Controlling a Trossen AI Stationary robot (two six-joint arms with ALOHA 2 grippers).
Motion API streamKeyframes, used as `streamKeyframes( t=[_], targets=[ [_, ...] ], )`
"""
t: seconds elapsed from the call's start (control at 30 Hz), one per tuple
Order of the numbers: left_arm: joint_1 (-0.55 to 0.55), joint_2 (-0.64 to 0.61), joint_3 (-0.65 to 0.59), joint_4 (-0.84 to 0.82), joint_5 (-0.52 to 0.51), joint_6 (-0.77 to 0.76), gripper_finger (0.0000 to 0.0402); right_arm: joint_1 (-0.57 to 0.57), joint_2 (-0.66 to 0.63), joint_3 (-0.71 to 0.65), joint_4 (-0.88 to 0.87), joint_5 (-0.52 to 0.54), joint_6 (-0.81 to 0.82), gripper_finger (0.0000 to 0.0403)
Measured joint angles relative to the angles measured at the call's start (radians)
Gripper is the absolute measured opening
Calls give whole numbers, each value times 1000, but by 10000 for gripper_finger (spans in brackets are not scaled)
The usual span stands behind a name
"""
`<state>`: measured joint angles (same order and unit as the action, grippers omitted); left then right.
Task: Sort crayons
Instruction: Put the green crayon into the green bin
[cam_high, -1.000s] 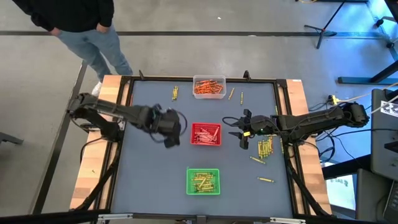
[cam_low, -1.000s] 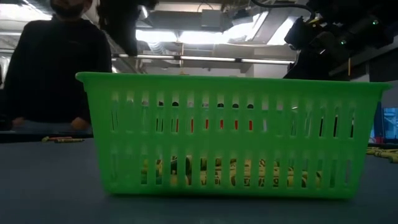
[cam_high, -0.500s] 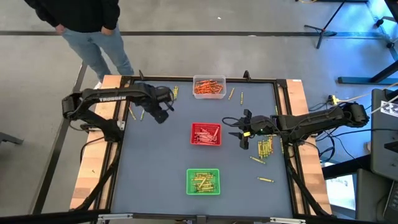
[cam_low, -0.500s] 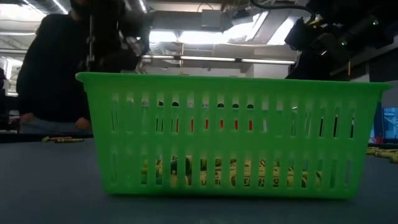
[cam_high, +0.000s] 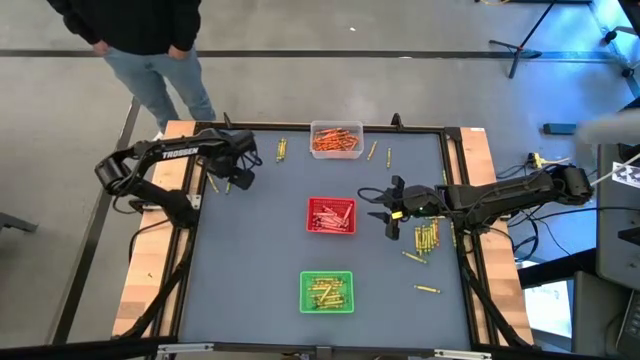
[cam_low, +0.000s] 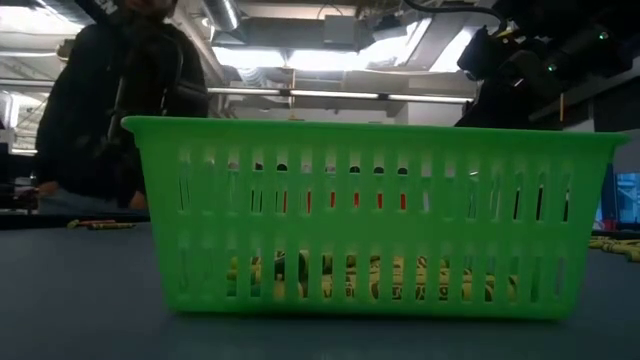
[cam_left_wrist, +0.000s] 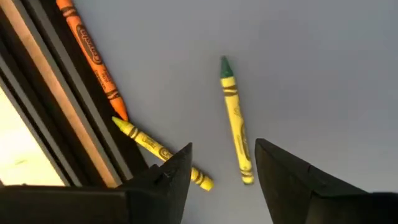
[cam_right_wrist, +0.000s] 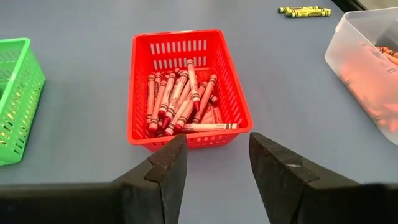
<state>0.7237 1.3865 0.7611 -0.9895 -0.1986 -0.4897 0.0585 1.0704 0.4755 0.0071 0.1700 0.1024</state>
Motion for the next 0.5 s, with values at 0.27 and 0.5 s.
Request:
streamKeyframes(
  t=[0.27,0.5],
  targets=[
    [71,0,-50,117,61,37,159,0,0,0,12,3,-2,170],
    [150,0,-136,179,120,55,159,0,0,0,24,3,-2,170]
  ],
)
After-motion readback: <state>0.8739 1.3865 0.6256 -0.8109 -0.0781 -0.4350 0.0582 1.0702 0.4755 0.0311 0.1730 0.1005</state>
